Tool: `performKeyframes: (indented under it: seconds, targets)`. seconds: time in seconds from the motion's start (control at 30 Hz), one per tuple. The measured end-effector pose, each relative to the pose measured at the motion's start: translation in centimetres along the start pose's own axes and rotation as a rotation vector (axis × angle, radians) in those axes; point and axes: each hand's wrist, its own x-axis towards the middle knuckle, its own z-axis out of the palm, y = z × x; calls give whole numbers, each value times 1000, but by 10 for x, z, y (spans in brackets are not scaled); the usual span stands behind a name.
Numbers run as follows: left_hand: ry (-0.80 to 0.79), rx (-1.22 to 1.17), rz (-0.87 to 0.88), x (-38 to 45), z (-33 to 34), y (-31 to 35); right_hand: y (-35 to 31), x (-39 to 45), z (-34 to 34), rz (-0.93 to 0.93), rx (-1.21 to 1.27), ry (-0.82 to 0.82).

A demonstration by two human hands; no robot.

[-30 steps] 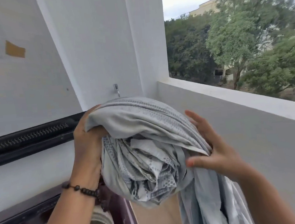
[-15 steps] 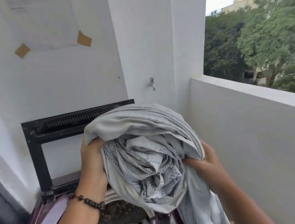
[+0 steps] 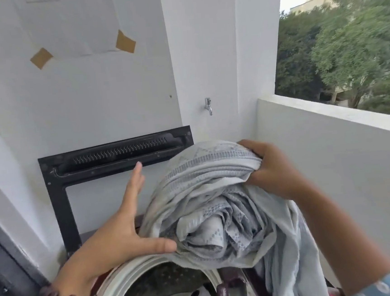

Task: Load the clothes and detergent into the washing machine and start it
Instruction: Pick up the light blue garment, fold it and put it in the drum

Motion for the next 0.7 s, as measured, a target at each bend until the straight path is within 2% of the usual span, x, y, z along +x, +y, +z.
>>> performKeyframes:
  seconds: [0.13,0.2,0.27,0.37,0.47,0.6,0.7]
  targets:
    - [-4,450,148,23,17,31,-21,7,15,-74,-309,-194]
    - [-6,500,252,41,34,33,-30,9,24,-120,-400,-246]
    - [95,336,355,52,45,25,-31,9,25,-115,-385,-235]
    - [252,49,443,55,52,14,-23,6,17,-60,-227,-270]
    - [327,-183,411,59,47,7,4,-1,-1,48,42,-405]
    - [449,-372,382,64,22,-2,47,-18,-8,240,180,-514]
    - [577,-485,354,66,6,-4,64,-30,4,315,311,-515]
